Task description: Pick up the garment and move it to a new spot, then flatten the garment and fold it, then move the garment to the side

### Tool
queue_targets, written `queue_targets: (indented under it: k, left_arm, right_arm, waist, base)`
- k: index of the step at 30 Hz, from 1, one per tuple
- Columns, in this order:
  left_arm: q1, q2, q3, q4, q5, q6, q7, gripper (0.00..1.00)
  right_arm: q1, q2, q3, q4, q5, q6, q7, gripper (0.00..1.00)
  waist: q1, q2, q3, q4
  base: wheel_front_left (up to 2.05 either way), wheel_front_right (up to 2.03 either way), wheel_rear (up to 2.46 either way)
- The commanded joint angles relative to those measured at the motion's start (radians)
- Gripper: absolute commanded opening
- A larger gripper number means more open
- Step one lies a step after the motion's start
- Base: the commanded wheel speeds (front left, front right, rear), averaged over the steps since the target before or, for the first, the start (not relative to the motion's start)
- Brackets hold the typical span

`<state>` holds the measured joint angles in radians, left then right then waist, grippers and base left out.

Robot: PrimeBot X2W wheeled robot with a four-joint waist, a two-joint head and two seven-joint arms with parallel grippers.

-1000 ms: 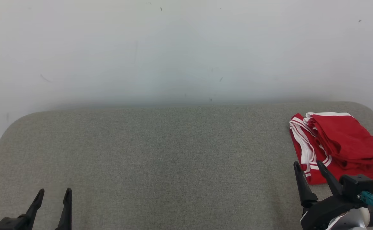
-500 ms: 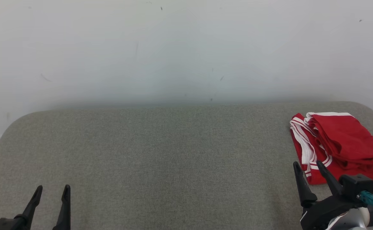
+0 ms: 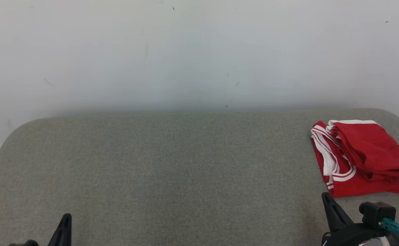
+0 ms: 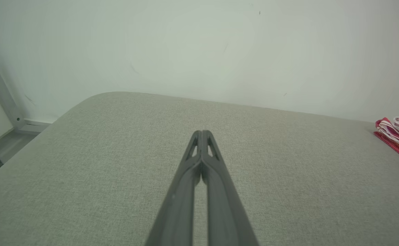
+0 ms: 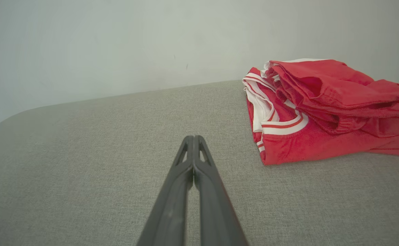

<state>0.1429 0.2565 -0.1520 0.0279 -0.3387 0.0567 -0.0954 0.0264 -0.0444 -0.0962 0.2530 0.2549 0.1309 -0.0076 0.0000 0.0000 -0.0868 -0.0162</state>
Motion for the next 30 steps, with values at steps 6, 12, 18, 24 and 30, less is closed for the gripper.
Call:
queue_targets:
  k: [6,12,18,24,30]
  left_arm:
    - [-0.041,-0.005,0.039,0.012,-0.134,-0.022,0.023,0.0]
    - [-0.06,-0.019,0.063,0.029,-0.234,-0.036,0.042,0.0]
    - [-0.077,-0.033,0.085,0.044,-0.327,-0.05,0.06,0.0]
    - [-0.089,-0.044,0.104,0.056,-0.399,-0.06,0.074,0.0]
    - [-0.104,-0.057,0.124,0.07,-0.482,-0.072,0.092,0.0]
  right_arm:
    - [-0.038,-0.005,0.005,-0.018,0.144,0.0,0.004,0.0]
    - [-0.045,-0.005,0.013,-0.02,0.249,0.0,0.006,0.0]
    - [-0.054,-0.006,0.019,-0.02,0.347,0.0,0.009,0.0]
    - [-0.061,-0.006,0.023,-0.02,0.424,0.0,0.013,0.0]
    - [-0.07,-0.006,0.027,-0.019,0.511,0.0,0.015,0.0]
  waist:
    - [0.0,0.0,0.005,0.001]
    - [0.0,0.0,0.009,0.002]
    - [0.0,0.0,0.014,0.002]
    - [0.0,0.0,0.018,0.003]
    - [0.0,0.0,0.022,0.004]
  base:
    - [0.0,0.0,0.0]
    - [0.0,0.0,0.0]
    - [0.0,0.0,0.0]
    - [0.0,0.0,0.0]
    - [0.0,0.0,0.0]
